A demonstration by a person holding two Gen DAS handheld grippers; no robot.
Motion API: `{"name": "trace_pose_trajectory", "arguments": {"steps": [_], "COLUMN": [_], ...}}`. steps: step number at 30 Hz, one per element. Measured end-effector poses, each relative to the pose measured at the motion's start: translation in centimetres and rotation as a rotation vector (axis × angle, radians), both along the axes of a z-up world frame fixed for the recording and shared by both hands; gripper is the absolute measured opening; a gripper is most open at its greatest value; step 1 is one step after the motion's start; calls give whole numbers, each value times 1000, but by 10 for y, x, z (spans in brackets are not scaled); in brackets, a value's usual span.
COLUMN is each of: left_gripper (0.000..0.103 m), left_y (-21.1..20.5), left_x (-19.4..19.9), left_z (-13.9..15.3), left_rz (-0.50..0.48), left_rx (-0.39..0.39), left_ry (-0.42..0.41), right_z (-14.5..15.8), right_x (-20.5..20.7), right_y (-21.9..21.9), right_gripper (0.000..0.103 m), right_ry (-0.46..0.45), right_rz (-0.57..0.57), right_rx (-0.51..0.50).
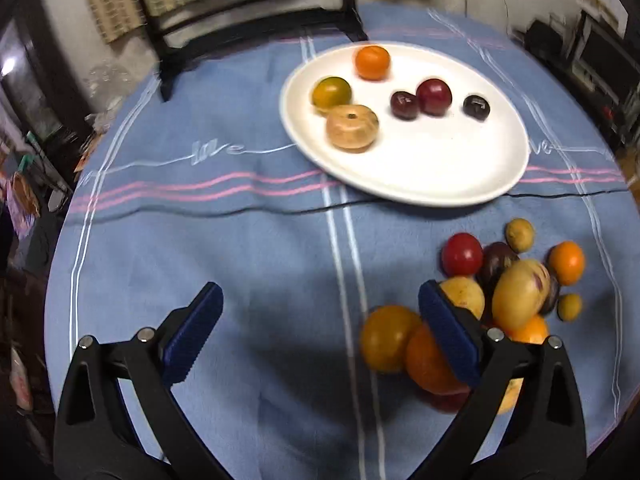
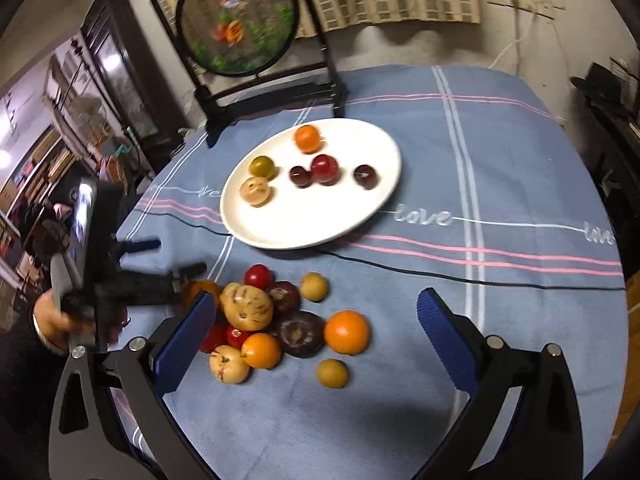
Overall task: Organize fruits
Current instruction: 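Move both tools back toward the remaining fruit pile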
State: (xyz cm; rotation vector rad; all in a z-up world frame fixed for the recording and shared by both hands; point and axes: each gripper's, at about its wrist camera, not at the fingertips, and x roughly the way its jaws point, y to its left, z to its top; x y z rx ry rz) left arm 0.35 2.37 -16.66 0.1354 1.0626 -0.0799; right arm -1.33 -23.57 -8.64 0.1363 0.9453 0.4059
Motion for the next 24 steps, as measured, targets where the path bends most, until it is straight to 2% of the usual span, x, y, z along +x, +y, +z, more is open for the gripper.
{"name": "trace_pose_trajectory", "arguments": {"steps": [2,5,7,9,12,15,17,19,22,24], "left_gripper": [99,99,99,99,99,99,99,99,99,99], "left_y": [15,31,48,62,81,89,92,95,97,97], "left_x": [-20,-42,-53,-57,-60,-61,-62,-62,-62,-62], "left_z": [0,0,0,2,6,11,13,13,11,11], "left_rz": [6,10,47,89,134,147,145,144,141,139], "left_rx": [-38,-18,-33,-50,-66,-73,-76,-69,-64,-65], "left_ry": [22,33,46,49,39,26,22,22,33,36], "right_z": [-3,-14,-28,-44,-57,-59,-59,-54,-44,-35], "right_x": [11,34,45,47,28,5,-6,-21,-30,-22], "right_y": [17,54,77,84,65,23,-3,-25,-19,7], "right_gripper": [102,102,102,102,102,102,102,102,102,102], "right_ry": [13,29,38,62,91,103,122,134,97,46], "right_rz": [17,64,90,97,112,53,-17,-68,-55,-12], "right_rx": [4,-25,-85,-188,-257,-295,-272,-203,-196,-211]}}
